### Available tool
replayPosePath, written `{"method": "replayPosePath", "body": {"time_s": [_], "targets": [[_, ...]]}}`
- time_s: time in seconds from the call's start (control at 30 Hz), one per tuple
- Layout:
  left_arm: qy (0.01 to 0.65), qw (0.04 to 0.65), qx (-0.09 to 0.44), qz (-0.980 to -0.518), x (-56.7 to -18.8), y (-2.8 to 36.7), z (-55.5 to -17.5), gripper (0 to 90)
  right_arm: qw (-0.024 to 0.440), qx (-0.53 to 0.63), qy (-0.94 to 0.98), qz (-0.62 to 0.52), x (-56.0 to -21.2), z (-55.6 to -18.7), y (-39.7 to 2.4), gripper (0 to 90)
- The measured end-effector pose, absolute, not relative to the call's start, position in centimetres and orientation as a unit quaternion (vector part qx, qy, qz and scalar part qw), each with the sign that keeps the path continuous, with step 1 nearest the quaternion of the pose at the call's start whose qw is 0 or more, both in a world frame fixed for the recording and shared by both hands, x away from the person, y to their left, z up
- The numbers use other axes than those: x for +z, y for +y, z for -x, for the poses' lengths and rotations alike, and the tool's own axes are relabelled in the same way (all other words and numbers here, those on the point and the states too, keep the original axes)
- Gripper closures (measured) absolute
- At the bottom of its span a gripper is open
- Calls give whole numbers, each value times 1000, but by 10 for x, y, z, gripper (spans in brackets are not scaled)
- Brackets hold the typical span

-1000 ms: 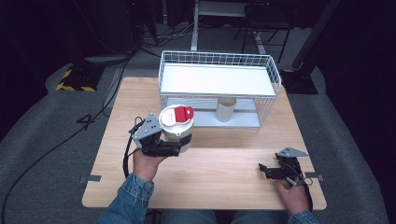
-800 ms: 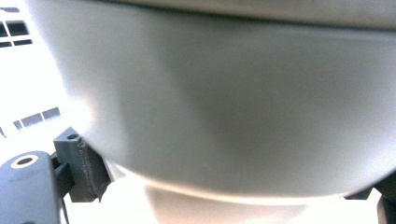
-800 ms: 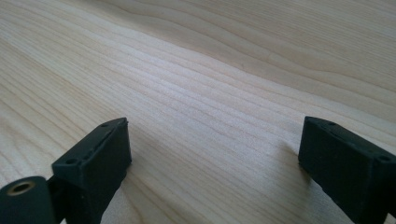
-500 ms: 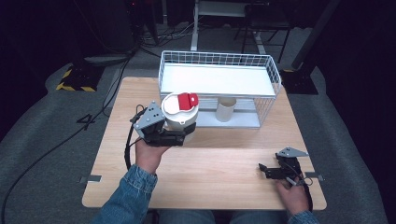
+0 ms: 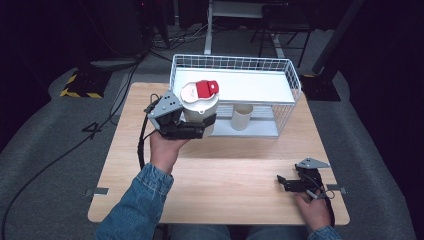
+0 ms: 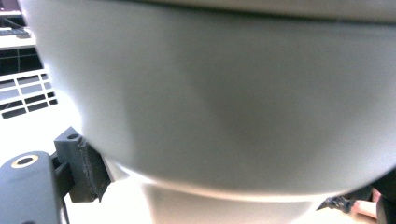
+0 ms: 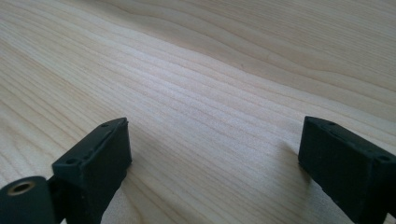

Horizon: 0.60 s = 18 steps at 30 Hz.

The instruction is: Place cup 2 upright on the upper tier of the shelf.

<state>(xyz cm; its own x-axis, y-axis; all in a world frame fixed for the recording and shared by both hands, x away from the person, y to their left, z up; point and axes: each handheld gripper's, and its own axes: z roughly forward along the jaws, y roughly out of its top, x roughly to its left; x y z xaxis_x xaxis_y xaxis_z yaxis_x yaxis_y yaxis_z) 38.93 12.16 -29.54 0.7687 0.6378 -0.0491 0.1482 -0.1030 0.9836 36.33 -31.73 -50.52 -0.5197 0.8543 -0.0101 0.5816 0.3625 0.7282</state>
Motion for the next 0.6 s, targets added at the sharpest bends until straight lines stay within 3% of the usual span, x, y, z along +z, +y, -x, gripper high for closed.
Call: {"method": "replayPosePath", "body": {"time_s": [0.6], "targets": [[275,621,215,-702,-266,101,-428,128,199,343,801,-448,-505,-363,-317,97]]}}
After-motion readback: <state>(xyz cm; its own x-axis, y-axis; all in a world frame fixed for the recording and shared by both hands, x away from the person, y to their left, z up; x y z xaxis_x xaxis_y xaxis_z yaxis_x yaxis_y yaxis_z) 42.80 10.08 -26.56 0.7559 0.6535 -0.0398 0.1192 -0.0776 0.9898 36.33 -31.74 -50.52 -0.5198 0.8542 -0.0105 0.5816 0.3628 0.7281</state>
